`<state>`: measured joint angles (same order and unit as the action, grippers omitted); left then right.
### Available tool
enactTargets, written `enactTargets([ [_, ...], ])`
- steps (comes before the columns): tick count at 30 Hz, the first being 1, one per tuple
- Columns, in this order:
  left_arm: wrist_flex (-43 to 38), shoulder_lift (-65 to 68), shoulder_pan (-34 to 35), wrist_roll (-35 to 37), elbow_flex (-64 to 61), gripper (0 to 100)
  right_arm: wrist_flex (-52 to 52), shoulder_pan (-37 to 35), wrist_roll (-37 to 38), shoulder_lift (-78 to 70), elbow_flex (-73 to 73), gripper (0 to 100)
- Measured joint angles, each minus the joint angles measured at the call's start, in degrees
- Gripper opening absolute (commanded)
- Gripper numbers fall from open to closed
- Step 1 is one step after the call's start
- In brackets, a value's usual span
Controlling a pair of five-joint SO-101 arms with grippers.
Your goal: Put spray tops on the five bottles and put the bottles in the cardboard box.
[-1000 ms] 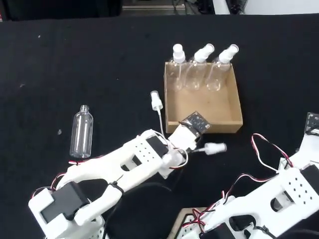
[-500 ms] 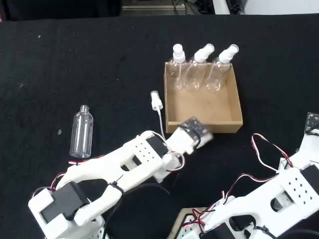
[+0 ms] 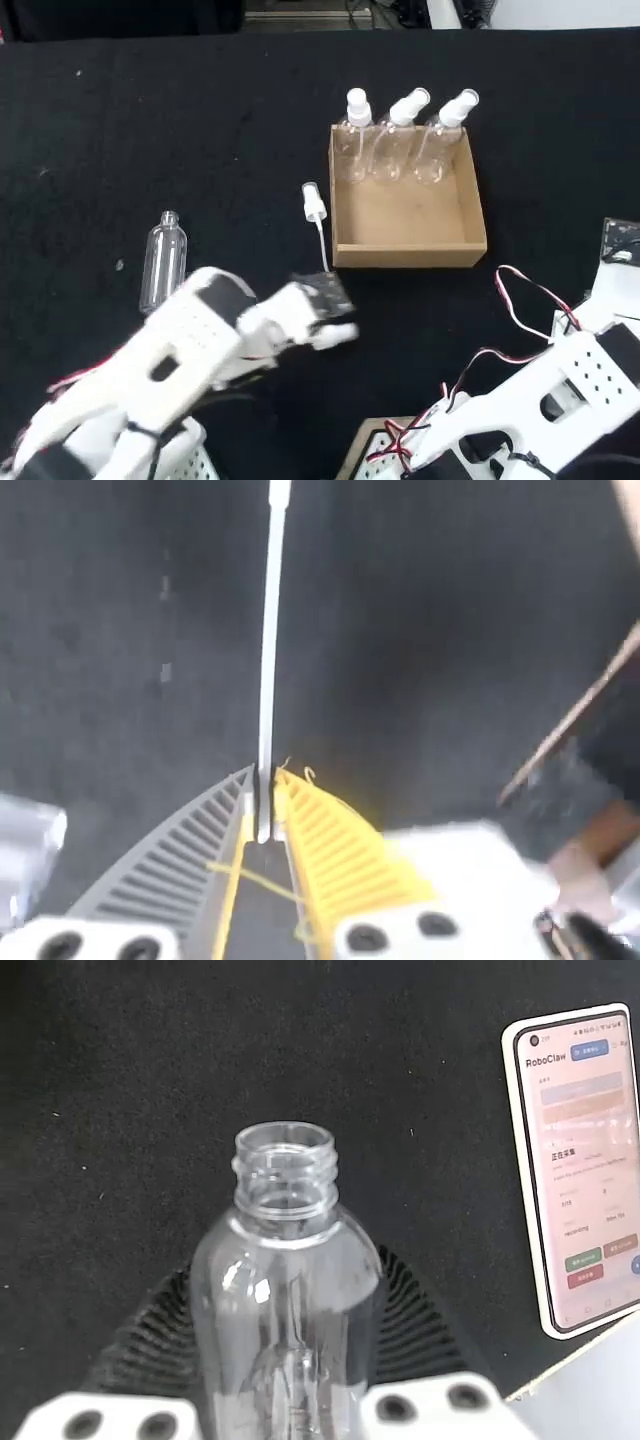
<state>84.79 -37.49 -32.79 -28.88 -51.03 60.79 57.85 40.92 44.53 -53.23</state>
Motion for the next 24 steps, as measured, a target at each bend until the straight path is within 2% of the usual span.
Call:
enactTargets([
  [4,4.04,-7.12,10.55,-9.85,-3.08,5,0.18,-0.26,0.00,0.00,0.00,1.1],
  [7,4.04,-9.67,17.41,-16.09,-3.43,16,1.14,-1.85,0.00,0.00,0.00,1.1],
  [11,6.59,-9.67,20.04,-23.12,-3.60,31,1.41,-3.69,0.00,0.00,0.00,1.1],
  [14,8.09,-7.65,20.13,-25.67,-3.52,31,1.41,-4.40,-0.79,0.00,0.00,1.1],
  [19,8.18,-4.22,19.87,-25.67,2.81,29,1.41,-4.84,-2.11,0.00,0.00,1.1],
  [24,6.33,0.53,11.16,-14.42,10.90,29,1.58,-4.92,-2.20,0.00,0.00,1.1],
])
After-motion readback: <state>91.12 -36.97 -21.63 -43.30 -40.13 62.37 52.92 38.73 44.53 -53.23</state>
